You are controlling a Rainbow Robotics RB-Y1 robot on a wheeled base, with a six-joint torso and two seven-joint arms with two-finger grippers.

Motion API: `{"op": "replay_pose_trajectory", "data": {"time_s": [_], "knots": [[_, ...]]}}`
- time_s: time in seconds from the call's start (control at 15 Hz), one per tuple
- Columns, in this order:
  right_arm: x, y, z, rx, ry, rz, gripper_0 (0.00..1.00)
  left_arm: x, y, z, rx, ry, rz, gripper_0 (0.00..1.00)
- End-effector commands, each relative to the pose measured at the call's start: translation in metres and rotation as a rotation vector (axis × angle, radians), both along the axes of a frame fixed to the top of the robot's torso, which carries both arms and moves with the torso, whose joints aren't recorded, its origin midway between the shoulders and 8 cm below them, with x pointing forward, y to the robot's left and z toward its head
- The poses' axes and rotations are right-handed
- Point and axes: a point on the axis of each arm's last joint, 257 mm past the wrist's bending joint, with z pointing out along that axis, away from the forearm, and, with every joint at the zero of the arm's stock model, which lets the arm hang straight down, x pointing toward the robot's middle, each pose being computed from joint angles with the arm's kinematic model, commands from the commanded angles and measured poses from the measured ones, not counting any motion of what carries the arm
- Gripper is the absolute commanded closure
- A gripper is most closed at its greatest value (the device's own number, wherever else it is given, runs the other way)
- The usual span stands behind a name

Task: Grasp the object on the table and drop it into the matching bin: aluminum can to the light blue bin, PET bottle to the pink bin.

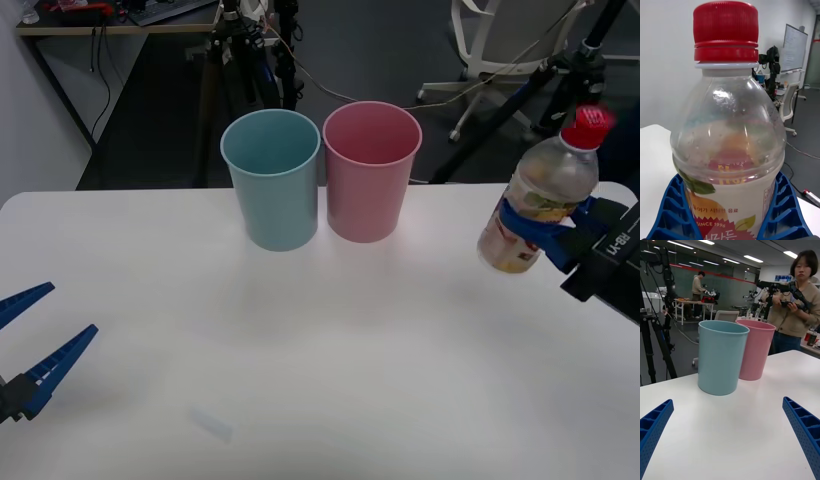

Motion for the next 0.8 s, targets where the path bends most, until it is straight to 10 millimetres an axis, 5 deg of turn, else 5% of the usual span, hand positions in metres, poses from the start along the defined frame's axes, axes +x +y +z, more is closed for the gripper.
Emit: {"op": "replay_pose_trajectory", "data": {"time_s": [0.07, 0.8], "knots": [[0.012, 0.008, 0.026, -0.007, -0.029, 0.039, 1.00, 0.000, 0.000, 0.000, 0.000, 0.000, 0.000, 0.00], [0.112, 0.056, 0.078, 0.007, 0.006, 0.156, 1.00, 0.000, 0.000, 0.000, 0.000, 0.000, 0.000, 0.00]]}}
